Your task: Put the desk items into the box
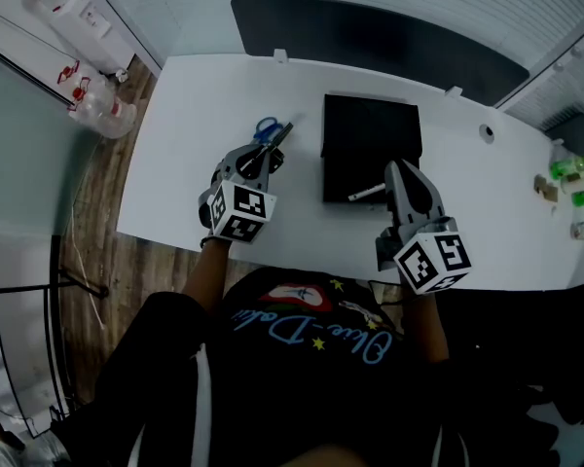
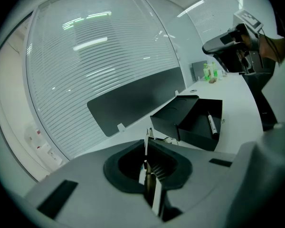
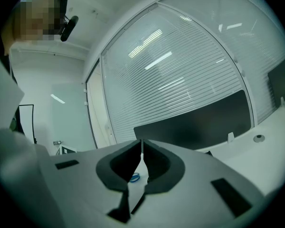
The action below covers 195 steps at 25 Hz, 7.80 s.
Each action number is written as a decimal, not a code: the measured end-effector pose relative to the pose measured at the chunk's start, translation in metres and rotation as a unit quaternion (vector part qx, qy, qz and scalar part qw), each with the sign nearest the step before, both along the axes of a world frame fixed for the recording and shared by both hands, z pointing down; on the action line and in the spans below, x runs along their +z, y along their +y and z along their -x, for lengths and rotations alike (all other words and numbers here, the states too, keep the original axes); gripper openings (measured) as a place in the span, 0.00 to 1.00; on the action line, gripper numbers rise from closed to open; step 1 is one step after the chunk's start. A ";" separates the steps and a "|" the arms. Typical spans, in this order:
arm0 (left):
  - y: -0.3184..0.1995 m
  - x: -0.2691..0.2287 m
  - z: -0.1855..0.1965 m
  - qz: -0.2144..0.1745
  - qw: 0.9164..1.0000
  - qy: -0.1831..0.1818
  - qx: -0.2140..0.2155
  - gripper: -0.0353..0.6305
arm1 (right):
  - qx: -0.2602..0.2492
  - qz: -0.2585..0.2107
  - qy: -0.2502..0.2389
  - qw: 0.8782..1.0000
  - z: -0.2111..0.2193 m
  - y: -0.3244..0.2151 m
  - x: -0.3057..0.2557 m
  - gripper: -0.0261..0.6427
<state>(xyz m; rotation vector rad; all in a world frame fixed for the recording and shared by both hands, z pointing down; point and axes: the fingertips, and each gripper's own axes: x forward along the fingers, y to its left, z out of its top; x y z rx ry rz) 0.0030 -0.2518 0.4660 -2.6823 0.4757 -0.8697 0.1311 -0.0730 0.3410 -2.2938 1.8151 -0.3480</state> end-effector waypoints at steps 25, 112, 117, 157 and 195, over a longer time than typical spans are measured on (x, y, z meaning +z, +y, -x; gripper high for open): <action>0.015 -0.089 -0.011 -0.036 0.997 0.071 0.023 0.08 | -0.001 -0.022 -0.017 1.000 -0.001 -0.003 -0.001 0.07; 0.198 -0.101 -0.102 -0.058 0.981 0.099 0.159 0.08 | 0.101 -0.018 -0.031 0.994 -0.074 0.188 0.017 0.07; 0.203 -0.088 -0.102 -0.054 0.982 0.089 0.155 0.08 | 0.098 -0.016 -0.034 0.994 -0.072 0.193 0.022 0.07; 0.198 0.024 -0.155 -0.075 0.949 -0.042 0.304 0.08 | 0.220 0.016 -0.038 0.975 -0.085 0.213 0.018 0.07; 0.169 0.080 -0.184 -0.122 0.935 -0.124 0.309 0.08 | 0.262 0.043 -0.038 0.963 -0.093 0.228 0.023 0.07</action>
